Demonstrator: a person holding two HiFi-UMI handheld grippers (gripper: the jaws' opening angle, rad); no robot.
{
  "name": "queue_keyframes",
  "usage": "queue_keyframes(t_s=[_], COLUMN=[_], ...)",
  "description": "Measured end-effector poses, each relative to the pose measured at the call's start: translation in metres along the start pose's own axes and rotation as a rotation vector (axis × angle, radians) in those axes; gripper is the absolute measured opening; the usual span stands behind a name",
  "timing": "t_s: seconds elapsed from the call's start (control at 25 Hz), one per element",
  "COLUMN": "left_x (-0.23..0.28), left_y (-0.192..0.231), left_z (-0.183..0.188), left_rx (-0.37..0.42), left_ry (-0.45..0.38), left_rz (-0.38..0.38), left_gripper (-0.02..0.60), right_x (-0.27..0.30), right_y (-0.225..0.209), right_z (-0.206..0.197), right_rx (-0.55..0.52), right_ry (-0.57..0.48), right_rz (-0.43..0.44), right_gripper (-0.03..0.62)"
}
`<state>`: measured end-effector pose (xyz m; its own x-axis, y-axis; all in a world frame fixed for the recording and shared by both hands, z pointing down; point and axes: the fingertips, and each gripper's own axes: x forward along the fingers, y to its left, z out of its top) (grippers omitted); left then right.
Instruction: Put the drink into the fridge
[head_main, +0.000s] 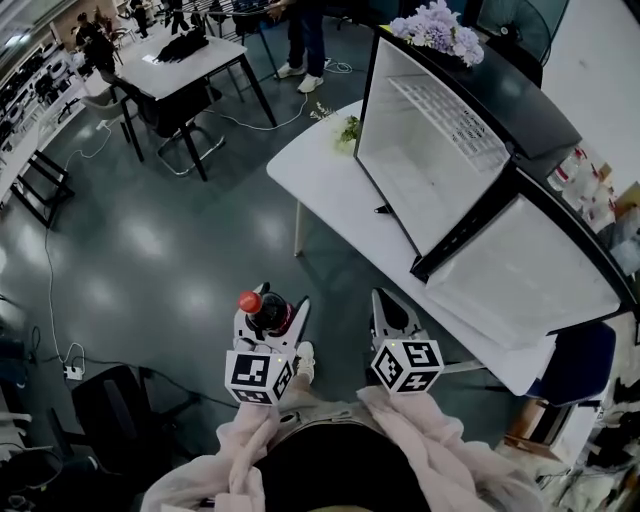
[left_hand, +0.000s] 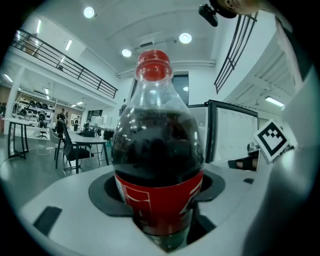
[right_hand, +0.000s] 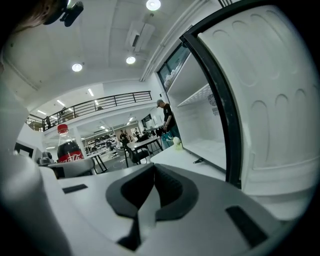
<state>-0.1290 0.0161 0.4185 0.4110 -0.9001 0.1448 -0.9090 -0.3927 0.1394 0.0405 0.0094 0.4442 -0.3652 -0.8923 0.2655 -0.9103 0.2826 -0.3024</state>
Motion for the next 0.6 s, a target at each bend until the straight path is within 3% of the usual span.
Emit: queue_keyframes(t_s=[0.6], left_x=[0.076], left_y=[0.07], left_z=[0.025], left_rx=[0.008], left_ry=[0.009], left_rz=[-0.094], left_gripper=[0.319], right_x=[0.09], right_y=[0.007], right_z=[0.031], right_rx=[0.007], right_ry=[-0.028], right_rz=[-0.084], right_gripper=[0.011])
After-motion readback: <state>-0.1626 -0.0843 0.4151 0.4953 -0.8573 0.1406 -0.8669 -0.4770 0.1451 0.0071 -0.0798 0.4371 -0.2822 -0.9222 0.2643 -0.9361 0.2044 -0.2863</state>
